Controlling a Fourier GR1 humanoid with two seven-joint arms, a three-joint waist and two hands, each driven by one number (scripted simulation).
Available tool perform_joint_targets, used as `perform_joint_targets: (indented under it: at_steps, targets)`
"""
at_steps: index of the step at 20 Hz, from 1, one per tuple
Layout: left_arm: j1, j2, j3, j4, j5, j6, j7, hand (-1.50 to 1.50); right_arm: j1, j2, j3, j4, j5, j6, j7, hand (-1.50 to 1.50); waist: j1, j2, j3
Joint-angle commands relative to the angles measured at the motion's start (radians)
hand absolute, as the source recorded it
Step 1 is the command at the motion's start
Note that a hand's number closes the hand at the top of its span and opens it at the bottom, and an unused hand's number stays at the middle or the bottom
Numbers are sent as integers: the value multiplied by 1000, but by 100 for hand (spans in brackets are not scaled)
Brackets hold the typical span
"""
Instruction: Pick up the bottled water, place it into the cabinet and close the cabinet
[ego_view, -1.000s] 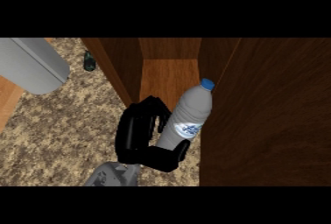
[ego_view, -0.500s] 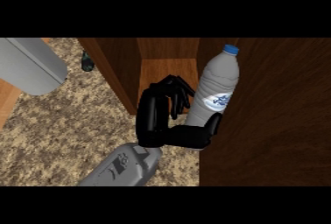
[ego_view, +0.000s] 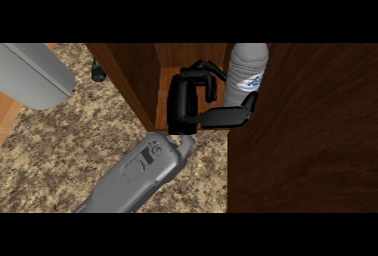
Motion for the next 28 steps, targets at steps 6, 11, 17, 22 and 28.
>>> perform_joint_targets:
  at_steps: [6, 11, 17, 22, 28]
  targets:
    - [-78, -1, 58, 245, 0, -58, -64, 150, 29, -11, -64, -53, -135, 49, 20, -150, -4, 0, 0]
    - [-141, -1, 162, 391, 65, -128, -115, 150, -15, -19, -47, -84, -170, 10, 83, -150, -2, 7, -1]
    - [-227, -1, 216, 534, 129, -133, -199, 150, -57, -6, -23, -35, -130, 28, 67, -150, -17, 8, 0]
    - [-226, -1, 216, 669, 131, -159, -329, 150, -83, -11, -19, -50, -131, 12, 104, -150, -21, 14, -1]
    - [-399, 23, 213, 860, 29, -143, -233, -150, -71, -8, -46, 10, -121, 49, 48, -150, -21, 9, 1]
